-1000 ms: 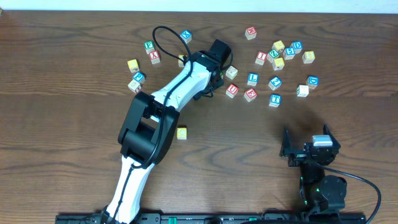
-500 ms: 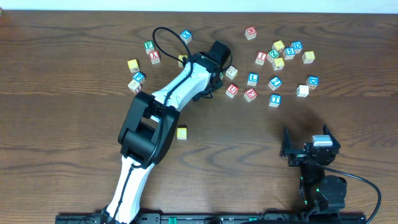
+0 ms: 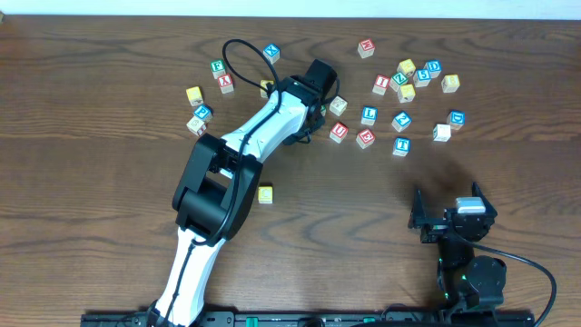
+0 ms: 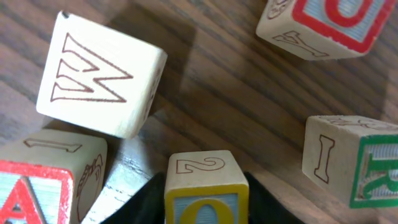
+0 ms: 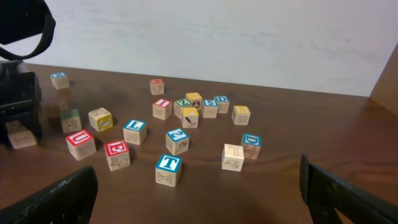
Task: Spell out CORL
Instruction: 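Lower the left gripper onto the yellow O block and close, then carry the O block toward the placed C block, then lower the O block to the right of C and open the left gripper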
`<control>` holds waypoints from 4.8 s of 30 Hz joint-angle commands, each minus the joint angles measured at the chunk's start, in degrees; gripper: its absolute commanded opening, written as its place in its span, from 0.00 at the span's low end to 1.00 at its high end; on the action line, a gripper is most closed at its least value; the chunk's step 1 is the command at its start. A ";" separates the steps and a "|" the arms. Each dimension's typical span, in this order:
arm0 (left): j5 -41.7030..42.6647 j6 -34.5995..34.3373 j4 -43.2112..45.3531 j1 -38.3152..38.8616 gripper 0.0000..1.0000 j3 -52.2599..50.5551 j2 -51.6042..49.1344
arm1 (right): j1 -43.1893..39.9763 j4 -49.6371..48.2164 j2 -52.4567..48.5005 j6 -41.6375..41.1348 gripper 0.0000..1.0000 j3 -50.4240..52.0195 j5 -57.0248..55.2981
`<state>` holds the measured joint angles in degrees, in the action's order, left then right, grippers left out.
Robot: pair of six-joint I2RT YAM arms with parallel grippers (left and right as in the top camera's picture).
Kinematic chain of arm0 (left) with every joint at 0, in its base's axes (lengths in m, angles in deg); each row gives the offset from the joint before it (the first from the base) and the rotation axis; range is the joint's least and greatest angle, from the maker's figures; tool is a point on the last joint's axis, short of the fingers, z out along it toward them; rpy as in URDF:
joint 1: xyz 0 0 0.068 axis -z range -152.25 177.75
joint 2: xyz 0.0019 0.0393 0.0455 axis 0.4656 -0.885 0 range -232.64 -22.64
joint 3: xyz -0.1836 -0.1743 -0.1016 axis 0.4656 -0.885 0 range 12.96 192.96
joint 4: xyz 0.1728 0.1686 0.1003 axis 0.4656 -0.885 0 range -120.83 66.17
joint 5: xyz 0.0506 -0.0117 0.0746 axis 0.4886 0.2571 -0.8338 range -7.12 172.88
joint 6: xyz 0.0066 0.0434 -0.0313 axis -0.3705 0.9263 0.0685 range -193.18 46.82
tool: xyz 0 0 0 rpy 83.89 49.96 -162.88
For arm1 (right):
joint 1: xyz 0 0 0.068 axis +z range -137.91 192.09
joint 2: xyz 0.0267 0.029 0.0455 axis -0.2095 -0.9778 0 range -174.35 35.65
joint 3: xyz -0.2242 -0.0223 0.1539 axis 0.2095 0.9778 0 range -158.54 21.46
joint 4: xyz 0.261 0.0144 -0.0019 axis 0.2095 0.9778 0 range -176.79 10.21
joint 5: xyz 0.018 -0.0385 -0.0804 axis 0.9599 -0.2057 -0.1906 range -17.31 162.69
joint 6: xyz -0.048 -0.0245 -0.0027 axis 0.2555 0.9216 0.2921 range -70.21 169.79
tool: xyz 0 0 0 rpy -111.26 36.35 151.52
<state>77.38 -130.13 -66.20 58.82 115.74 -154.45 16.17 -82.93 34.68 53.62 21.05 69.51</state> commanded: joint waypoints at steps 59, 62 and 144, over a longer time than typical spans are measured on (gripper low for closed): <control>-7.17 15.39 0.74 16.17 0.08 -29.99 19.87 | -0.33 0.22 0.28 0.09 0.99 0.09 0.15; -7.17 14.97 1.33 15.58 0.08 -30.64 19.87 | -0.33 0.22 0.28 0.09 0.99 0.09 0.15; 1.29 13.62 5.22 11.74 0.45 -42.16 19.96 | -0.33 0.22 0.28 0.09 0.99 0.09 0.15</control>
<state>75.70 -116.86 -60.39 70.54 76.95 -130.58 16.17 -82.93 34.68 53.62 21.05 69.51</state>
